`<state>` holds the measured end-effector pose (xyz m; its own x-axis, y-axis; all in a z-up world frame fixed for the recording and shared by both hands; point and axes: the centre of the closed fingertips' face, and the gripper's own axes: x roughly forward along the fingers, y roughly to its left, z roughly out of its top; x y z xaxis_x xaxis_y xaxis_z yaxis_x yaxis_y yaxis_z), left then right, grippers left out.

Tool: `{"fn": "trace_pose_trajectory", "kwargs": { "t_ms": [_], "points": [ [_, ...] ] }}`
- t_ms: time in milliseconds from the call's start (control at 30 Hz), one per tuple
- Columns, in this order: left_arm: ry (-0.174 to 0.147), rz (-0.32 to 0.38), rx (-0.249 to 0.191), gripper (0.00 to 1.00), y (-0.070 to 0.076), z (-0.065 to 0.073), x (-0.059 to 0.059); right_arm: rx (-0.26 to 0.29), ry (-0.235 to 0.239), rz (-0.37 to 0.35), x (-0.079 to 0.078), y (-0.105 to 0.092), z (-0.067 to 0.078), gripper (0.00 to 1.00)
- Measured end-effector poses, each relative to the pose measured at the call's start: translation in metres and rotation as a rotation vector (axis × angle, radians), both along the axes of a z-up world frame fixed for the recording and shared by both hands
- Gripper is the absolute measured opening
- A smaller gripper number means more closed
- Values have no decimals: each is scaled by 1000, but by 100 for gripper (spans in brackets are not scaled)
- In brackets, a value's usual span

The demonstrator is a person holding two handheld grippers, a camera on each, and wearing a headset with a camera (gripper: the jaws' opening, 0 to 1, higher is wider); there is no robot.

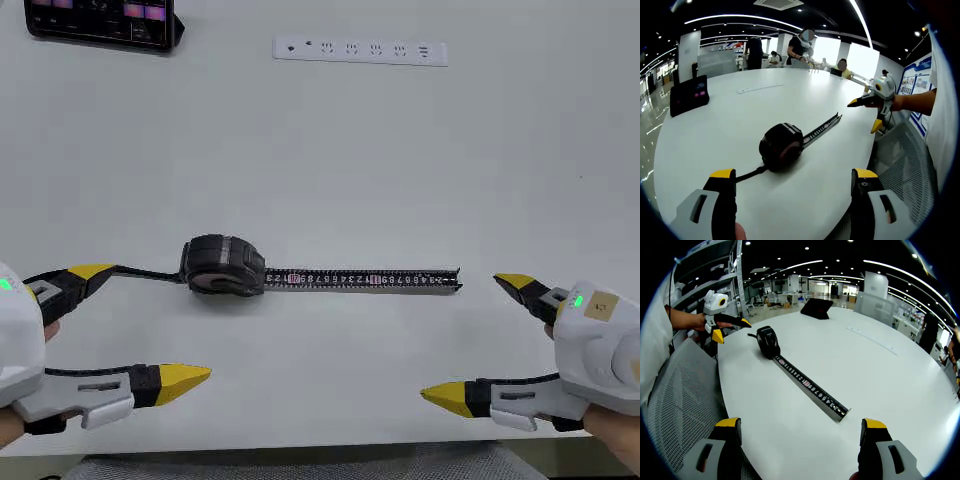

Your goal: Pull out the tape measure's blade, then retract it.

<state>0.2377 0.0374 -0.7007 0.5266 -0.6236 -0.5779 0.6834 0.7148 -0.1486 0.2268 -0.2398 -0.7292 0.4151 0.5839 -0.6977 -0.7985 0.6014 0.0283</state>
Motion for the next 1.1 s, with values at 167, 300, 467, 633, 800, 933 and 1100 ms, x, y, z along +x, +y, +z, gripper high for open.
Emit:
{"fn": "trace_pose_trajectory", "kwargs": {
  "t_ms": [167,300,467,633,800,933,1100],
  "points": [
    [-2,6,-7,92,-4,0,5,2,-3,-2,3,-2,1,98],
    [1,0,-12,92,-8,-2,6,-2,-5,-3,4,-3,2,98],
    [5,2,-12,91,-13,-4,9,0,-1,-5,4,-4,1,96],
    [14,13,-13,91,-16,-6,13,3,1,-6,5,-6,1,96],
    [23,26,-19,90,-22,-9,18,-1,-3,-2,7,-7,2,96],
    [30,34,-29,89,-27,-10,22,-3,-4,-5,9,-11,1,96],
    [50,46,-40,89,-32,-14,27,-8,-4,-9,10,-15,1,96]
  ]
}}
